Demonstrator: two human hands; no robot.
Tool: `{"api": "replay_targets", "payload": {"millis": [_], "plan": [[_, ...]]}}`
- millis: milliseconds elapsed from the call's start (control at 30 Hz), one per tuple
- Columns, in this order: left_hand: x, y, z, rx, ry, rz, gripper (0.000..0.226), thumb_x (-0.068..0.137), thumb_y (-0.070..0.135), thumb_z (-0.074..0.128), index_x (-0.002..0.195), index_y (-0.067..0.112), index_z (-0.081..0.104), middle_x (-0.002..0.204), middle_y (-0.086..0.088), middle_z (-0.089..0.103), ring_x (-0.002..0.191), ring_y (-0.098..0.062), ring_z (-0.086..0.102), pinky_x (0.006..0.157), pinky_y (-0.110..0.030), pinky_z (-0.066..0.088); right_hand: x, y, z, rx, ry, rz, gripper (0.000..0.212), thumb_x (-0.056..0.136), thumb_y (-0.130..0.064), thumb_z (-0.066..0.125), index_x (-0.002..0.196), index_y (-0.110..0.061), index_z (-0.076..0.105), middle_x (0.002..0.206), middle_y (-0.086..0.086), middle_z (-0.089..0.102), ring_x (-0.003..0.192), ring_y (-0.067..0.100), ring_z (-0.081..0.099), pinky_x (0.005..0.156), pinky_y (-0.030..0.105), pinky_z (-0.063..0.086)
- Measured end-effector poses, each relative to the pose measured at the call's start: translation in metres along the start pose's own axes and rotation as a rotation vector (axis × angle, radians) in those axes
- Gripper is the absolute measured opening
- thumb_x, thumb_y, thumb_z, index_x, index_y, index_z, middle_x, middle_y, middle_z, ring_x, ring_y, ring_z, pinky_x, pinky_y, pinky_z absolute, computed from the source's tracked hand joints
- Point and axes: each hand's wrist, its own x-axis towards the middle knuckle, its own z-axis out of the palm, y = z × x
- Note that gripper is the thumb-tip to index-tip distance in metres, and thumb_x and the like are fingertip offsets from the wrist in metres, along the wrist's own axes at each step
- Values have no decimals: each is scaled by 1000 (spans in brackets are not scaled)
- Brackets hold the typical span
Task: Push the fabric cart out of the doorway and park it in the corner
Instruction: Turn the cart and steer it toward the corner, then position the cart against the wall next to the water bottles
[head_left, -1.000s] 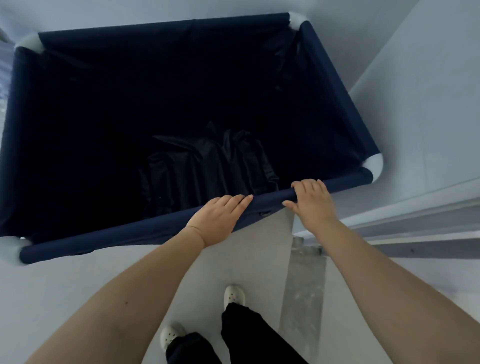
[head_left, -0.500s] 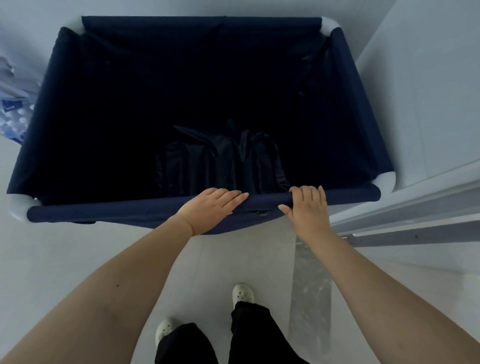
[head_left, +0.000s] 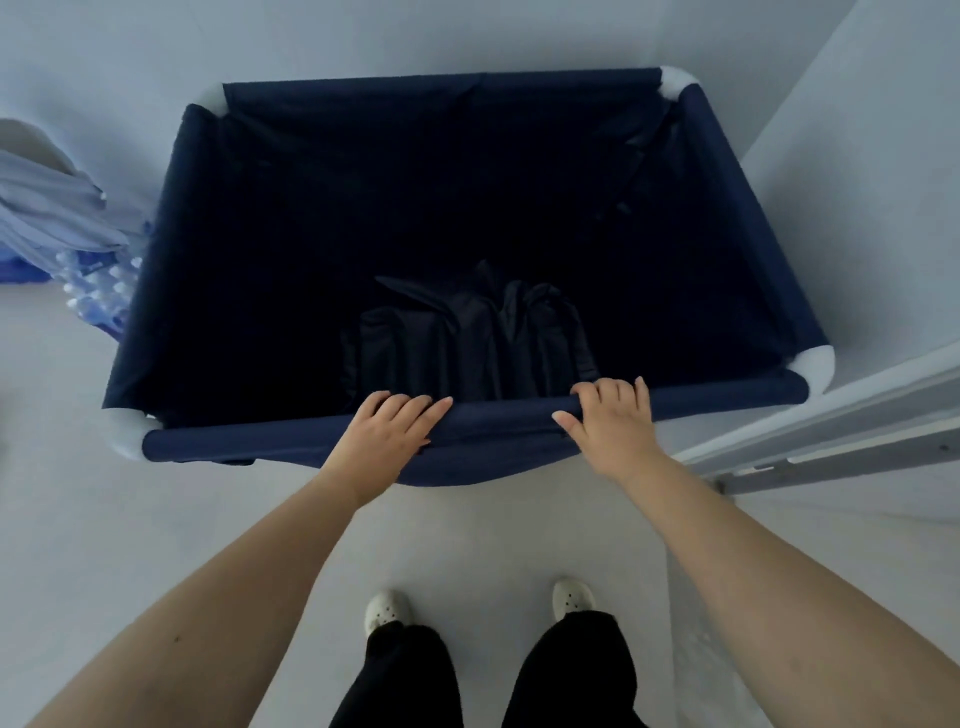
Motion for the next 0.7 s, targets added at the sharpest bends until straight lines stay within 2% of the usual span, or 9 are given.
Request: {"api": "replay_targets", "payload": {"millis": [33,100,167,233,300,367,500,600,700], "plan": [[-21,-19,1,-10,-23,-46,75,77,19,68,141,12,29,120,-9,58,99,-29,57,89,-43,47,2,-33,3,10,4,-51,52,92,-54,33,125,-16,44,125,9,51,119,31,41,113,49,13],[-59,-52,2,-36,-59,-136,70,76,15,70,137,10,35,112,-10,61,93,-30,58,83,-42,50,2,-100,12,28,25,-143,49,92,-51,36,123,-15,47,122,8,54,113,31,45,109,46,21],[-88,-78,2,-52,-118,-197,60,83,16,63,136,10,36,111,-10,60,96,-30,57,87,-42,48,0,-155,22,53,60,-190,45,93,-47,41,120,-12,49,116,9,57,105,31,49,101,45,29],[-110,-96,4,-54,-165,-240,60,83,14,61,137,10,35,116,-8,57,102,-29,54,95,-41,43,-3,-195,30,73,85,-207,41,92,-43,45,120,-12,50,113,9,58,101,31,50,95,43,34],[-130,-112,8,-74,-173,-309,59,82,11,60,136,10,37,117,-9,56,105,-30,52,100,-43,38,-6,-222,36,91,96,-248,39,92,-36,48,123,-13,48,114,8,57,102,30,51,95,43,35],[-147,-123,12,-102,-149,-404,49,85,14,59,130,6,44,114,-13,58,104,-34,53,103,-50,36,-10,-244,40,107,93,-328,39,91,-27,51,127,-13,45,116,7,57,105,29,52,98,42,36],[-163,-137,17,-124,-116,-511,42,80,25,69,113,1,57,103,-16,63,97,-37,58,99,-57,39,-14,-292,48,137,125,-405,42,90,-16,52,131,-14,41,117,3,58,108,26,53,99,42,40],[-176,-154,23,-123,-152,-547,44,79,24,68,116,5,54,106,-13,61,101,-34,56,103,-54,36,-12,-324,52,167,134,-394,42,90,-16,52,131,-17,42,118,1,58,108,23,53,99,41,40],[-187,-171,30,-118,-146,-561,43,85,27,60,121,6,49,111,-12,57,106,-33,51,107,-53,30,-4,-341,54,195,124,-403,41,92,-17,49,132,-18,41,120,1,56,111,23,50,102,41,36]]}}
